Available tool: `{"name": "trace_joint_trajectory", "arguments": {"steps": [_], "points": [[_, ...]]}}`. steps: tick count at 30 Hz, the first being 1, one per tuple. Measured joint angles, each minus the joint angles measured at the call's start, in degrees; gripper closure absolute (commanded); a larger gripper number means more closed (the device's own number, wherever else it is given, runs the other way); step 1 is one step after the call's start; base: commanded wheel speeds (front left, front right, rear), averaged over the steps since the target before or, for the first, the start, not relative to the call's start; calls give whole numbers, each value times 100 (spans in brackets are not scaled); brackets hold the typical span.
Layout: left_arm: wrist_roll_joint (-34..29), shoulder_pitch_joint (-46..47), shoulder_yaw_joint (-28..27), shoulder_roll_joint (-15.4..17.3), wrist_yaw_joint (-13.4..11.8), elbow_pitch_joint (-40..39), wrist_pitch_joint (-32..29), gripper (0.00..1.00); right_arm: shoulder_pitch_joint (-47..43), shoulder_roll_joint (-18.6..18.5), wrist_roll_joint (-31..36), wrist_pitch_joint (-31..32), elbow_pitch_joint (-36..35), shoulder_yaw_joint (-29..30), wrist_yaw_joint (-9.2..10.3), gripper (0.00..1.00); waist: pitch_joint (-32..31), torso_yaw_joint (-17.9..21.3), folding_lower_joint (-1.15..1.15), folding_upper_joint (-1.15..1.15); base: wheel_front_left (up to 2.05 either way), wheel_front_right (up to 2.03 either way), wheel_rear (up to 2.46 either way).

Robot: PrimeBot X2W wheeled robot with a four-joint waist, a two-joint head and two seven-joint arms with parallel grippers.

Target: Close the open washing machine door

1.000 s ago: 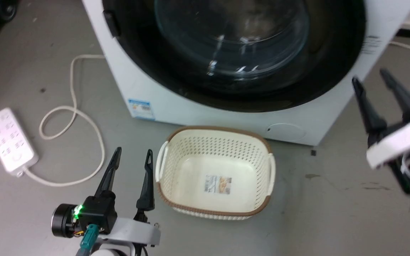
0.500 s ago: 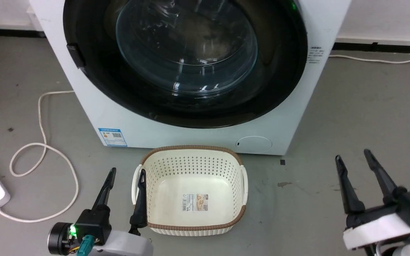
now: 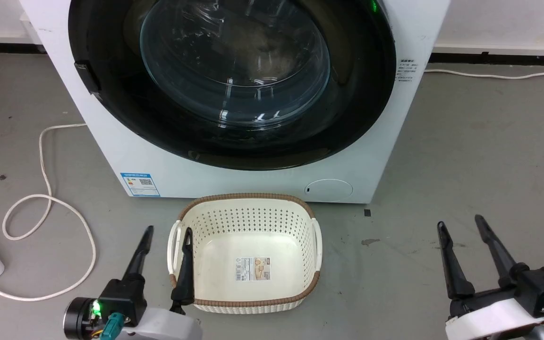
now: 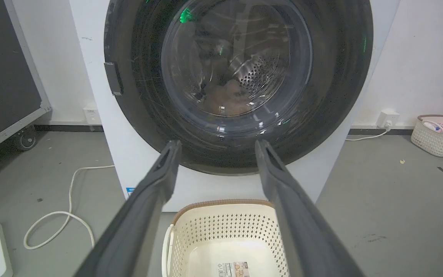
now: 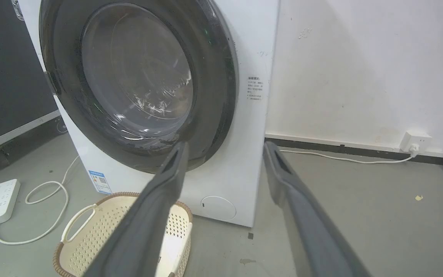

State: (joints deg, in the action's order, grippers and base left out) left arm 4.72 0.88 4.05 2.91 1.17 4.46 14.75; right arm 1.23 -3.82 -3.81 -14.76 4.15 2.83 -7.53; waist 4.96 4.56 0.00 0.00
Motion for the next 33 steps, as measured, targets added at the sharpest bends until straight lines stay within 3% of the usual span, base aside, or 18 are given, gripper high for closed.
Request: {"name": "trace_joint_trajectory", "arguments": {"steps": [1, 33], "points": [[0, 0, 3, -1, 1, 0, -4, 100, 1, 1, -1, 2, 10, -2, 0, 100, -1, 2, 0, 0, 0, 0, 0], [-68, 1, -77, -3, -2, -65, -318, 100, 1, 2, 35, 312, -53, -54, 0, 100, -115, -102, 0, 0, 0, 0, 0]]}}
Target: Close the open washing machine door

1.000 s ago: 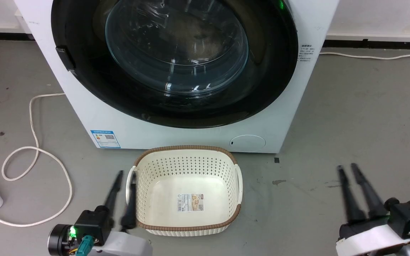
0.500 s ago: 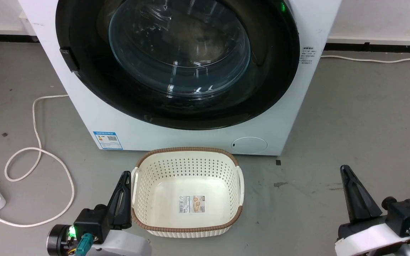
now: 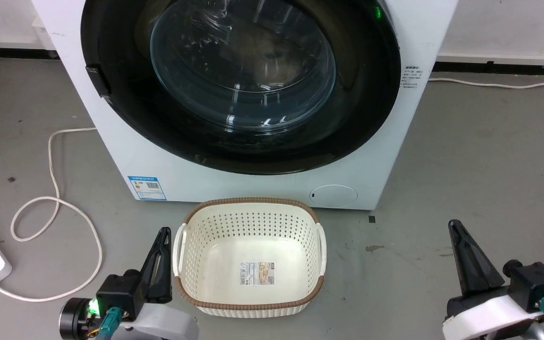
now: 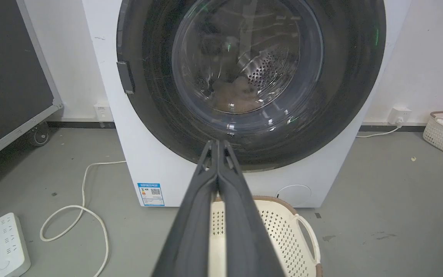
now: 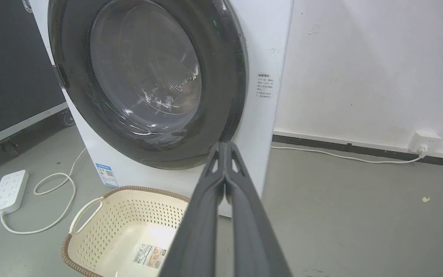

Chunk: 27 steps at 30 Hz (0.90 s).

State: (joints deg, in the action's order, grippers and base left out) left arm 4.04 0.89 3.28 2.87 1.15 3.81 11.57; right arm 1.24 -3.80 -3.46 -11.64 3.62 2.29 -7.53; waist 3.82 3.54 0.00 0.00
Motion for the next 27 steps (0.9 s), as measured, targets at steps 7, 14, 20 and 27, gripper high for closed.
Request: {"name": "trace_joint_trajectory", "arguments": {"steps": [7, 14, 20, 27], "points": [[-42, 0, -22, 0, -2, -36, -98, 100, 0, 2, 40, 100, -16, -21, 0, 100, -28, -26, 0, 0, 0, 0, 0], [-51, 0, -40, 0, -3, -60, -175, 100, -1, 5, 42, 180, -40, -40, 0, 100, -55, -51, 0, 0, 0, 0, 0], [-91, -1, -55, 0, -4, -80, -248, 100, -1, 8, 75, 248, -58, -53, 0, 100, -78, -72, 0, 0, 0, 0, 0], [-94, -1, -71, 0, -21, -96, -311, 100, -1, 12, 98, 324, -75, -67, 0, 100, -106, -98, 0, 0, 0, 0, 0]]}}
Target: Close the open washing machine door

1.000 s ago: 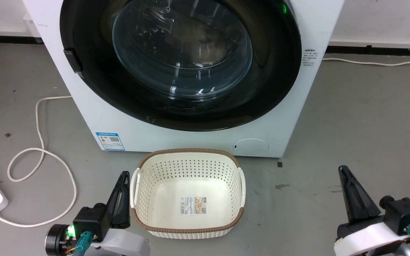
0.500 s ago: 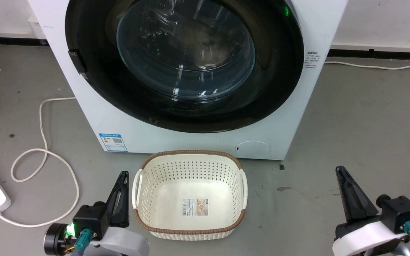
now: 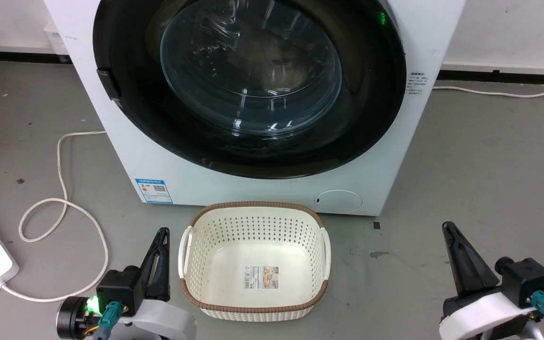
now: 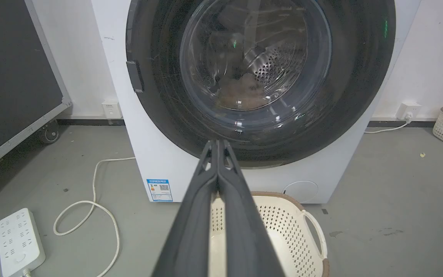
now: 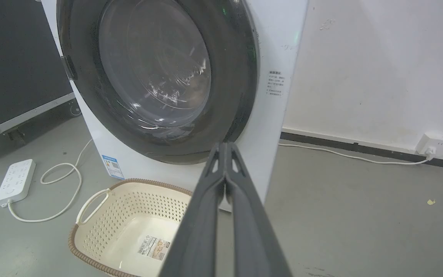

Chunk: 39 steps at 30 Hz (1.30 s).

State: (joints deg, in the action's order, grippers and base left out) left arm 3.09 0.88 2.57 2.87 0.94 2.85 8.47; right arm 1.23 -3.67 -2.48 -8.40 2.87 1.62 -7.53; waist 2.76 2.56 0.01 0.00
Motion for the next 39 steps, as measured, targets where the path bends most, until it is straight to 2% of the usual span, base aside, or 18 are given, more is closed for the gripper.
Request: {"name": "trace_joint_trajectory", "arguments": {"steps": [39], "points": [[-158, -1, -159, 0, -43, -171, -541, 100, -6, 27, 152, 533, -156, -97, 0, 100, -176, -163, -1, 0, 0, 0, 0]]}}
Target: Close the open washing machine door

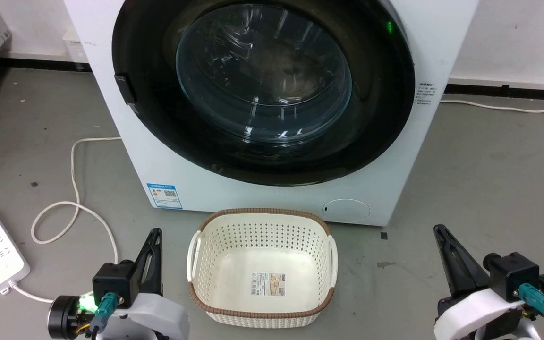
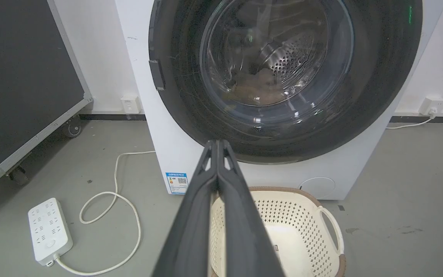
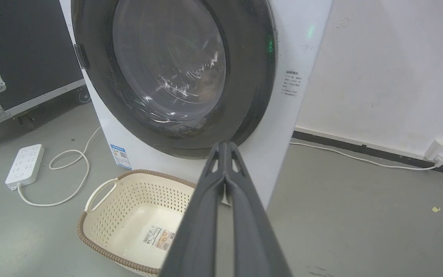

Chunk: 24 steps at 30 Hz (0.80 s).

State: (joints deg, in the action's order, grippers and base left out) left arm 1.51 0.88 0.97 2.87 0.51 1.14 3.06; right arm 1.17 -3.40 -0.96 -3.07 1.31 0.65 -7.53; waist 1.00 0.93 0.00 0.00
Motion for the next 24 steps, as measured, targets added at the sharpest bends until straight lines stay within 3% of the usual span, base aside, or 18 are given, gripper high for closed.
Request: {"name": "trace_joint_trajectory", "arguments": {"steps": [24], "points": [[-136, -3, -85, 0, -35, -88, -304, 100, -10, 21, 54, 305, -93, -64, 0, 100, -100, -93, 0, 0, 0, 0, 0]]}}
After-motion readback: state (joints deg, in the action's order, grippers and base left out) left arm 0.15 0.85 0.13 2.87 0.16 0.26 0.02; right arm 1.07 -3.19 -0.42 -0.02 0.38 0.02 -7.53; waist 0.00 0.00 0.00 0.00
